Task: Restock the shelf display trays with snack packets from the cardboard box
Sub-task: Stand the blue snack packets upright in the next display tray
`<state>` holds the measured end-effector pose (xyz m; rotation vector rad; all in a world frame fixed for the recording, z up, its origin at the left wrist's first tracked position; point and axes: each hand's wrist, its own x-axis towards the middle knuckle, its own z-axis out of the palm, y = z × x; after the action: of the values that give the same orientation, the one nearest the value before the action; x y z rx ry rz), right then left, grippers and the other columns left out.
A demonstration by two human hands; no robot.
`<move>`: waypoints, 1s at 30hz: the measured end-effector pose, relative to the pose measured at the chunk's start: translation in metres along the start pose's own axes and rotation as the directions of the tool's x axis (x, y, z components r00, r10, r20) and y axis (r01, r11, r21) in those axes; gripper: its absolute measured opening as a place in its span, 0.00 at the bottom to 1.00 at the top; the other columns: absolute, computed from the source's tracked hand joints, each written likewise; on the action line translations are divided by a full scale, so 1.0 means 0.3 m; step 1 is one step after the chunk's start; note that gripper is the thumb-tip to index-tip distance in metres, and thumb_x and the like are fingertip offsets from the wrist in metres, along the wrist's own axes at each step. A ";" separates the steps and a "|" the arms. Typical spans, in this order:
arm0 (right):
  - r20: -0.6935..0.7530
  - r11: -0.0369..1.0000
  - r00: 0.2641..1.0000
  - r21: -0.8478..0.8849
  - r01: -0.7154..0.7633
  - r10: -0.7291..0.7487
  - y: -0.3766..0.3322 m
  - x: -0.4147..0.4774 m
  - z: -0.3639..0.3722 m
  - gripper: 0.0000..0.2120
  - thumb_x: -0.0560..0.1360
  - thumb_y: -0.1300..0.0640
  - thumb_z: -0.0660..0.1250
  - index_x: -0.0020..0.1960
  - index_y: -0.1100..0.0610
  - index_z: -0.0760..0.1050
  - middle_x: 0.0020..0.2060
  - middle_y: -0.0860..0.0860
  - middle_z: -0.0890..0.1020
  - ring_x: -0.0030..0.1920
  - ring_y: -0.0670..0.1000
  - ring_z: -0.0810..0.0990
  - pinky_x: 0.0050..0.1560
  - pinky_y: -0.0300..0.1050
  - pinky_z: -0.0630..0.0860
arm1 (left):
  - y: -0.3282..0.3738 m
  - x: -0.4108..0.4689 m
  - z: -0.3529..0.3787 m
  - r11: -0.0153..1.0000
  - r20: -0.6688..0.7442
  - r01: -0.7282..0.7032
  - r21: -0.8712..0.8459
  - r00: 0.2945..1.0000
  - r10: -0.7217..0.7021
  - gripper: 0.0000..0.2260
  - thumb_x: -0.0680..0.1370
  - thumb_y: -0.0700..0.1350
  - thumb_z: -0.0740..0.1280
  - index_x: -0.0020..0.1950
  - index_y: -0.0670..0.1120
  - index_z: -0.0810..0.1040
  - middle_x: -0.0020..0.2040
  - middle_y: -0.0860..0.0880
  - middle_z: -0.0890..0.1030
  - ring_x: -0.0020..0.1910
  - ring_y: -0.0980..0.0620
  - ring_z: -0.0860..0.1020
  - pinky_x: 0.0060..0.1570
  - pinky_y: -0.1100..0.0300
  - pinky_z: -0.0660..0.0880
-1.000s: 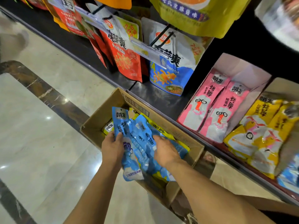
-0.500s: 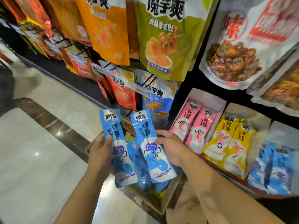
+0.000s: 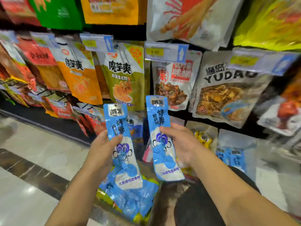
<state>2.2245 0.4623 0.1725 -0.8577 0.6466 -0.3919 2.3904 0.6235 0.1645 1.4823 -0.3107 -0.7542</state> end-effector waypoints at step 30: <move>-0.523 0.957 0.824 0.053 0.284 -0.216 -0.082 -0.692 -0.880 0.16 0.77 0.65 0.68 0.64 0.63 0.79 0.56 0.64 0.84 0.58 0.68 0.82 0.56 0.62 0.81 | -0.221 -0.294 0.990 0.979 0.534 0.053 0.198 0.832 -0.153 0.10 0.79 0.37 0.67 0.60 0.42 0.78 0.52 0.43 0.86 0.46 0.43 0.85 0.40 0.54 0.80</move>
<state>1.8929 0.4137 0.1400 -0.7150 0.9937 -0.9155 2.1236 0.4530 0.1536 1.4291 -0.7533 -1.2693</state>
